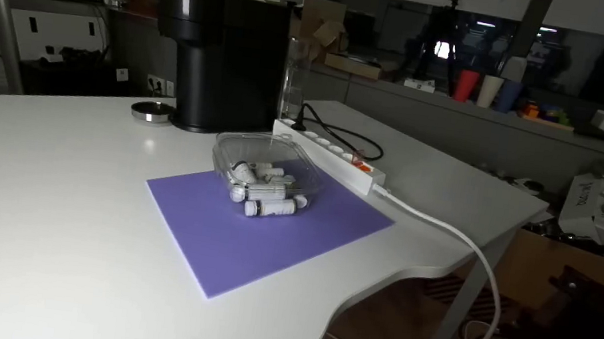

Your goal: Flick the last switch on the extension cord

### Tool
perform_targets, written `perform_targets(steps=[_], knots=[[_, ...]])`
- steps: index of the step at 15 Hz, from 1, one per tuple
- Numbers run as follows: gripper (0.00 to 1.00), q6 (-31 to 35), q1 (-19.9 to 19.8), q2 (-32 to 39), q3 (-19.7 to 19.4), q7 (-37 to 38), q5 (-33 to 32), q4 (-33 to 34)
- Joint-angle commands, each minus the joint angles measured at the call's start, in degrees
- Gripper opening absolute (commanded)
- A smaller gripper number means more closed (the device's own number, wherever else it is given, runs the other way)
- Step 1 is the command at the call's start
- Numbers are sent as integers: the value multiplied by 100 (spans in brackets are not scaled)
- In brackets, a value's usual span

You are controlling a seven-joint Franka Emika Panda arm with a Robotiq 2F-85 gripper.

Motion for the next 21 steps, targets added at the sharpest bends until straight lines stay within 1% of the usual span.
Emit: perform_targets(steps=[1,4,5,6,8,11,12,13,16,18,21], knots=[[100,376,-436,397,-360,-27,-413,-77],[100,726,-786,862,-736,-172,-621,-41],[100,745,-954,994,-833,31,-602,0],[100,637,-741,727,-711,-126,-532,-100],[100,761,-929,939,-869,-128,-550,-96],[100,867,-971,1070,-883,-115,-625,-49],[100,885,-1034,1272,-902,-100,-718,78],[100,795,-1051,1558,-998,-308,-748,276],[100,873,-1105,2230,-1279,-1069,-1009,675],[100,920,-1064,2698,-1490,-1908,-985,995],[100,977,-1105,3424,-1591,-2899,-1061,1532]])
